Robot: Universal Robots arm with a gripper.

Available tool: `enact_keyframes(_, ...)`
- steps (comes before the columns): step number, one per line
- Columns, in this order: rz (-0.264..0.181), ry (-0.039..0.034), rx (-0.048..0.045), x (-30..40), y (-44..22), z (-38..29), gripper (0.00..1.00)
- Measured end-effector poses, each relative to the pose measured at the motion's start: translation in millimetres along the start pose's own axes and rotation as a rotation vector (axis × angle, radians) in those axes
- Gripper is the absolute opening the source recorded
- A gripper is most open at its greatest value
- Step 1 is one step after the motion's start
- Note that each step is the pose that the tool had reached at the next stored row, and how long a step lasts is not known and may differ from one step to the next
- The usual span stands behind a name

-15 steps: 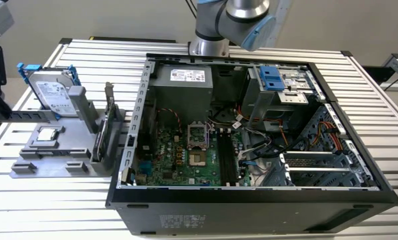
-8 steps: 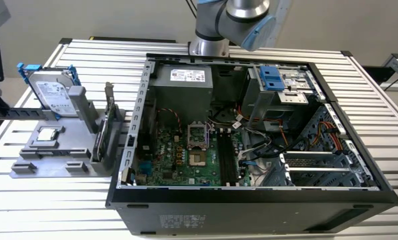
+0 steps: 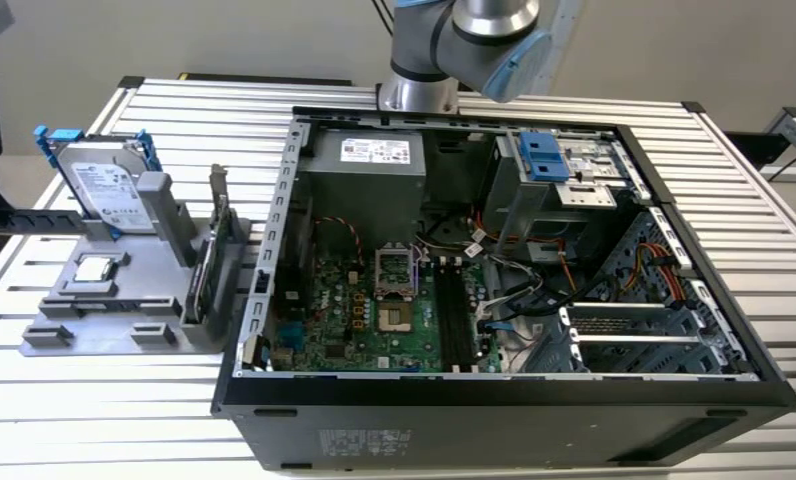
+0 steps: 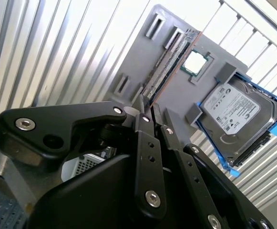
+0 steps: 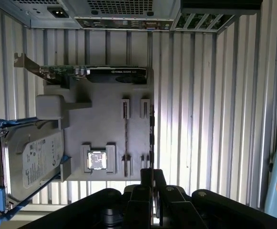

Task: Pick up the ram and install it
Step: 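Pick up the ram and move it above insertion slot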

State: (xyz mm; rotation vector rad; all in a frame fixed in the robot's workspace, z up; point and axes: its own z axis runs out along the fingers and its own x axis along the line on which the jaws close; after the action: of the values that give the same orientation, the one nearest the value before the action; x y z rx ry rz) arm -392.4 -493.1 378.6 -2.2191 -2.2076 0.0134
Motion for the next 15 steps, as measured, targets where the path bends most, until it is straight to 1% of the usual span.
enact_keyframes(15, 0.000, 0.0001, -0.0001, 0.0, -0.2, -10.6, 0.00)
